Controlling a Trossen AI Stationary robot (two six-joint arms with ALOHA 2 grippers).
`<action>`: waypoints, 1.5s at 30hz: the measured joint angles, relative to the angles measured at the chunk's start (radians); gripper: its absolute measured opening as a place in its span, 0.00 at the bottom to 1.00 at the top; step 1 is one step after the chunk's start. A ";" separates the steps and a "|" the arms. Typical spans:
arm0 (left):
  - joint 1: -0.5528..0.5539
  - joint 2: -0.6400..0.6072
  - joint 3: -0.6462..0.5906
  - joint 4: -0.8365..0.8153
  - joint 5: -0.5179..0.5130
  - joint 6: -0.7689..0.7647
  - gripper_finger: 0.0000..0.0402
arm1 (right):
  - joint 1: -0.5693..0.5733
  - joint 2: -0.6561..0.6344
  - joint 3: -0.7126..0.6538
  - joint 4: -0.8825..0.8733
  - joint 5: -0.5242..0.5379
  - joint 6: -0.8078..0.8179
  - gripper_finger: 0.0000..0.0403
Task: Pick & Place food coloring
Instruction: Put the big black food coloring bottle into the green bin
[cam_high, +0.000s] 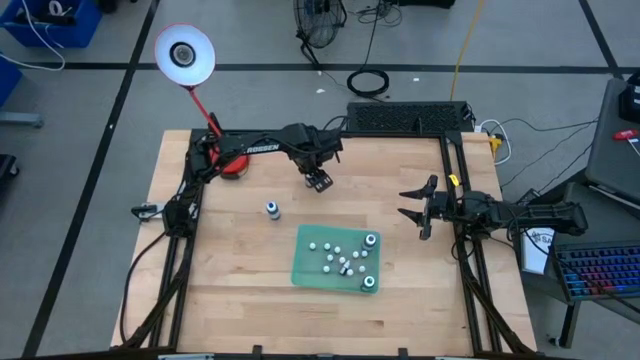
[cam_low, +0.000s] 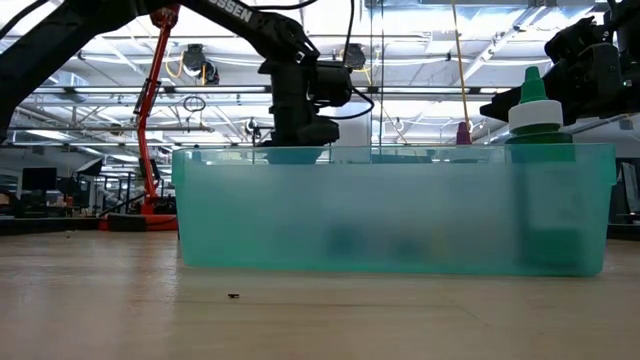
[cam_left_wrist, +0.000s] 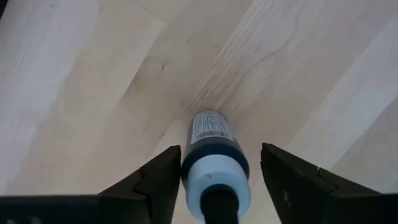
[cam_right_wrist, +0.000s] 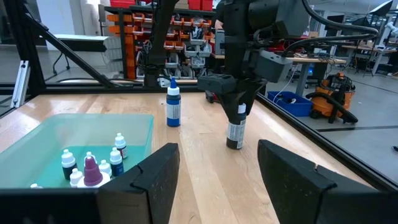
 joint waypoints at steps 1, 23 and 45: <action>0.000 0.000 0.000 -0.002 0.000 0.000 0.53 | 0.000 0.000 0.000 0.000 0.000 0.000 0.51; -0.112 -0.125 0.007 -0.115 -0.160 -0.004 0.35 | 0.000 0.000 0.000 0.000 0.000 0.000 0.51; -0.595 -0.260 0.007 -0.176 -0.211 -0.366 0.35 | 0.000 0.000 0.000 -0.002 0.000 0.000 0.51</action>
